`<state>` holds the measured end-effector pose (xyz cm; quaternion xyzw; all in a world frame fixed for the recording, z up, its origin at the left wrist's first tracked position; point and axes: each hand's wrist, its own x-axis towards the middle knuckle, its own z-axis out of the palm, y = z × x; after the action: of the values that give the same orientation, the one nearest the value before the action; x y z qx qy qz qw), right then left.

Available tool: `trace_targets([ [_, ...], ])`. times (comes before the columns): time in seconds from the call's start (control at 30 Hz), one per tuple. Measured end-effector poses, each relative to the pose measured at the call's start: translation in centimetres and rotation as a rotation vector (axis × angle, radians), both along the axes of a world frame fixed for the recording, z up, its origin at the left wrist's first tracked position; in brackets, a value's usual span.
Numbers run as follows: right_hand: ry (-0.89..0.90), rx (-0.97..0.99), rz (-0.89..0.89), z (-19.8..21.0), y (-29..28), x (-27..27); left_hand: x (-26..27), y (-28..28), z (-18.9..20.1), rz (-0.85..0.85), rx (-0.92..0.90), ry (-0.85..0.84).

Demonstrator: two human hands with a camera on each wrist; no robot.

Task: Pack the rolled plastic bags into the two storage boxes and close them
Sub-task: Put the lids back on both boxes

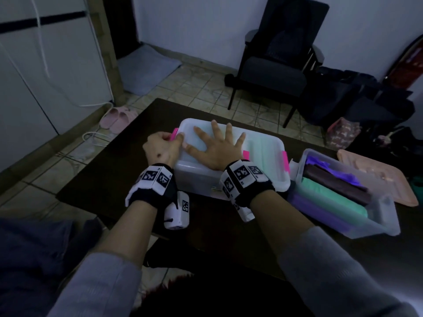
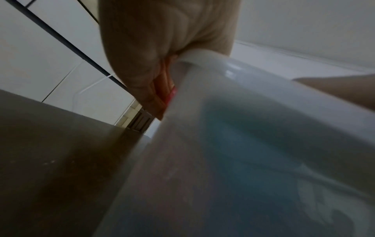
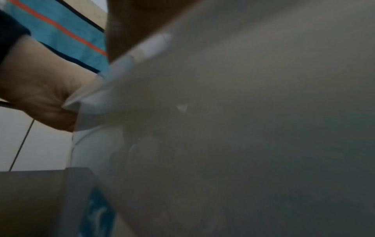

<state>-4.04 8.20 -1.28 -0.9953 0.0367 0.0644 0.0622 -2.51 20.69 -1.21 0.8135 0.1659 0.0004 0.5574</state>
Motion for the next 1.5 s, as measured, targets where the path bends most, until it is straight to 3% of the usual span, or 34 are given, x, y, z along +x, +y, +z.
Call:
trace_targets([
  [0.3,-0.034,0.027,0.046,-0.4,-1.0,0.9,0.9,-0.4,0.6,-0.169,0.309,-0.124],
  [0.6,-0.045,0.134,0.103,-0.6,-2.6,0.5,1.7,-2.2,1.7,-0.374,0.765,-0.028],
  [0.9,-0.041,0.183,0.156,0.0,-7.1,-5.8,1.4,-4.1,1.6,-0.285,0.832,-0.069],
  [1.0,-0.057,0.403,0.185,0.8,-9.7,-7.8,0.1,-7.0,1.4,-0.334,0.847,-0.326],
  [1.1,-0.293,0.663,-0.001,1.6,-13.6,-9.8,-3.3,-13.3,2.5,-0.498,0.761,-0.531],
  [1.17,-0.584,0.667,-0.191,2.0,-17.1,-11.2,-6.2,-18.5,3.1,-0.648,0.689,-0.591],
  [1.23,-0.765,0.632,-0.42,2.4,-21.4,-12.8,-9.0,-23.5,2.9,-0.846,0.616,-0.61],
  [1.3,-0.78,0.563,-0.612,2.4,-26.0,-14.7,-11.2,-28.0,1.9,-1.081,0.6,-0.546],
  [1.37,-0.743,0.49,-0.74,1.9,-30.3,-16.8,-12.6,-31.7,0.4,-1.247,0.713,-0.469],
  [1.5,-0.644,0.452,-0.977,-0.4,-37.0,-19.6,-14.1,-36.4,-2.7,-1.359,0.962,-0.391],
])
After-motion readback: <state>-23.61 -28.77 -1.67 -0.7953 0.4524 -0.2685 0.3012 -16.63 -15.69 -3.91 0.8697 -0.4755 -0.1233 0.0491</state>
